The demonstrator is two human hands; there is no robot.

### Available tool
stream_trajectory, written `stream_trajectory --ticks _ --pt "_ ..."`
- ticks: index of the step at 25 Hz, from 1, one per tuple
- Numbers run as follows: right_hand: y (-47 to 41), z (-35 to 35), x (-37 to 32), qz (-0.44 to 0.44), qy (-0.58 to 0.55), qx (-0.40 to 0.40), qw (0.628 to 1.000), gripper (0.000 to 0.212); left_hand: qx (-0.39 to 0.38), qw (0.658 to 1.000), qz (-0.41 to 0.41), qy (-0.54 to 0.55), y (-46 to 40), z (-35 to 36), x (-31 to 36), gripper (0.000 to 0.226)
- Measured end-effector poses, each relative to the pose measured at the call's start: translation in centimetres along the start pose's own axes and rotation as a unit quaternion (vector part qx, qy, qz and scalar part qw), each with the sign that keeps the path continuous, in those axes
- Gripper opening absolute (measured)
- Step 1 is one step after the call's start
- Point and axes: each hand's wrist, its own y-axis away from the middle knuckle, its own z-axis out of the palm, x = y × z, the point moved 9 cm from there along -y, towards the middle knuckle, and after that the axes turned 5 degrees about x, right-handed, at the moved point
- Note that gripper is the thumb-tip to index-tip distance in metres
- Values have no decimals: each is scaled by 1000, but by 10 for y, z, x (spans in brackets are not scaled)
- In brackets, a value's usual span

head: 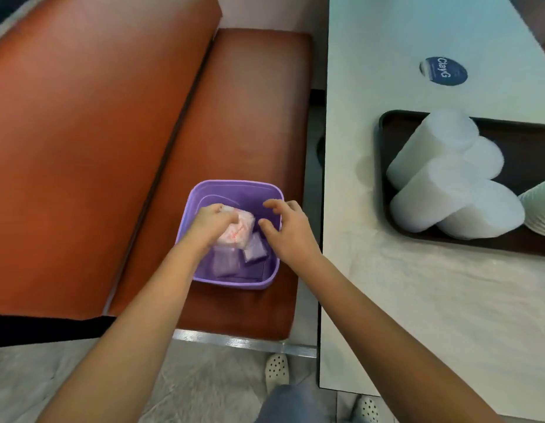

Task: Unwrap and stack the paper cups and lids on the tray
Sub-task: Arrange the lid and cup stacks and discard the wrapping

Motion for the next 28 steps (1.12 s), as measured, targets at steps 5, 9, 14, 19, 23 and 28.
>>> stream_trajectory --ticks 5,9,14,19,23,28 --pt "-11 34 43 119 15 -35 992 56 59 981 -182 31 -88 23 -74 33" --pt "-17 46 64 158 -8 -39 987 51 53 961 -254 101 -122 49 -106 11" --pt "-21 53 72 174 -19 -33 984 62 4 955 -289 70 -141 72 -135 33" --pt "-20 59 75 176 -28 -40 983 68 -10 955 -255 -154 -169 69 -165 41" --pt "-23 61 83 185 -20 -38 982 72 -4 926 -167 -339 -177 68 -158 45" --pt "-22 54 74 170 46 -41 984 69 -49 906 -82 -412 -155 69 -107 39"
